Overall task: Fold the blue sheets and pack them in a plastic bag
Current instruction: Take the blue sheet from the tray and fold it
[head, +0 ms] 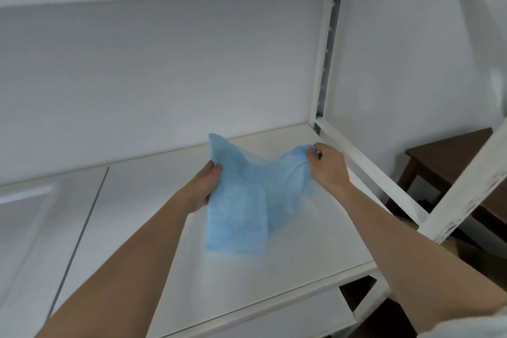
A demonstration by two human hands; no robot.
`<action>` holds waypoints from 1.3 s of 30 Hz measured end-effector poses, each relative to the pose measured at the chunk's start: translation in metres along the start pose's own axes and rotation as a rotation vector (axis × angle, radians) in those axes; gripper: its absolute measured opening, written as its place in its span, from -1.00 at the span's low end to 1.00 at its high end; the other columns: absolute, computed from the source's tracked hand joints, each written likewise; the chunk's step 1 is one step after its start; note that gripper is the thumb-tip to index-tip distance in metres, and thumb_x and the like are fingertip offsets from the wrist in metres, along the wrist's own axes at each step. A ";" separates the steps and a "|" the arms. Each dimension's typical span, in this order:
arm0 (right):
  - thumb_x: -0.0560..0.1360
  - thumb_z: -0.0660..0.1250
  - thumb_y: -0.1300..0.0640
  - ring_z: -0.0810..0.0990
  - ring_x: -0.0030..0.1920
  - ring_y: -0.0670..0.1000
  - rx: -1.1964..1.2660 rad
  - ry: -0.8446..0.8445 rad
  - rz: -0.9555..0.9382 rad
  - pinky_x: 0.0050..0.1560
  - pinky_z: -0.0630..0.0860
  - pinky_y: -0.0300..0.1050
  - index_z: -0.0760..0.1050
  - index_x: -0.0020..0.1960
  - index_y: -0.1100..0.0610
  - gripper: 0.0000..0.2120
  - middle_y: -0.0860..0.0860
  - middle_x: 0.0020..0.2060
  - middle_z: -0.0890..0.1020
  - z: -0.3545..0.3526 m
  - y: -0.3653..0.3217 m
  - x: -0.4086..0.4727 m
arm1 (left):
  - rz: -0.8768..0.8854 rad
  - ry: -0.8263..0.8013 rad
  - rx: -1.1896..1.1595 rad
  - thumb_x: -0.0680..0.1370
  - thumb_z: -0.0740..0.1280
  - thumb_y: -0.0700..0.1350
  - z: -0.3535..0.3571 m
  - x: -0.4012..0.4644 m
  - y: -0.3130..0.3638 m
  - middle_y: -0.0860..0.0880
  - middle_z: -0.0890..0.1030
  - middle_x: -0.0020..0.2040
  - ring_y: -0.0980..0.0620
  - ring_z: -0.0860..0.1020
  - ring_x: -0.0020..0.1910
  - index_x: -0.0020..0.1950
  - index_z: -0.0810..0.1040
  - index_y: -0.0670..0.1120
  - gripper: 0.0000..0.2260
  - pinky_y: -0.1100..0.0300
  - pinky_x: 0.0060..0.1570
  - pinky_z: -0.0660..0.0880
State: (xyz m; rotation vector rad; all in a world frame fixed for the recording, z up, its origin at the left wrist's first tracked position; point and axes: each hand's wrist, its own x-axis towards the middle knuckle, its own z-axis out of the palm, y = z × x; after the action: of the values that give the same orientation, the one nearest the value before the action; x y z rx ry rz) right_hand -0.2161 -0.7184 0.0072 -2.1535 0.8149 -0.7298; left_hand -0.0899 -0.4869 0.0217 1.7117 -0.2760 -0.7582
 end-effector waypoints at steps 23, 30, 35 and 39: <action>0.51 0.24 -0.16 0.54 0.14 0.17 -0.287 -0.419 0.371 0.09 0.47 -0.03 0.44 0.23 0.18 -0.53 0.12 0.18 0.54 0.026 0.011 -0.021 | -0.317 0.496 0.399 0.29 0.55 -0.02 -0.079 -0.004 -0.077 -0.25 0.46 0.21 -0.23 0.52 0.14 0.31 0.32 -0.26 -0.28 -0.08 0.01 0.55; 0.47 0.22 0.07 0.52 -0.20 0.14 -0.216 -0.168 0.311 -0.16 0.38 -0.13 0.39 -0.21 0.14 -0.84 0.07 -0.18 0.54 0.016 -0.004 -0.017 | -0.343 0.634 0.715 0.43 0.27 -0.34 -0.089 -0.020 -0.064 -0.22 0.50 -0.01 -0.19 0.53 0.00 -0.04 0.45 -0.27 -0.88 0.12 -0.17 0.43; 0.39 0.29 -0.01 0.55 -0.04 0.10 -0.388 -0.437 0.481 0.01 0.45 -0.09 0.38 0.21 0.19 -0.55 0.06 -0.03 0.54 0.012 0.001 -0.019 | -0.429 0.761 0.977 0.49 0.23 -0.22 -0.089 -0.025 -0.068 -0.20 0.30 0.26 -0.18 0.27 0.25 0.22 0.36 -0.17 -0.70 0.01 0.18 0.29; 0.47 0.25 -0.12 0.29 0.32 0.18 -0.416 -0.367 0.398 0.20 0.31 0.04 0.25 0.35 0.20 -0.42 0.16 0.28 0.38 0.029 0.009 -0.027 | -0.214 0.618 0.845 0.49 0.34 -0.01 -0.076 -0.012 -0.081 -0.23 0.48 0.24 -0.21 0.39 0.27 0.27 0.40 -0.24 -0.55 0.02 0.24 0.35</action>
State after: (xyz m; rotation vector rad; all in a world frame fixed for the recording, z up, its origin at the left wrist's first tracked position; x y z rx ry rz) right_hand -0.2157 -0.6920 -0.0239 -2.2757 1.2180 0.0472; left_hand -0.0692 -0.3972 -0.0419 2.7115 0.0400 -0.2103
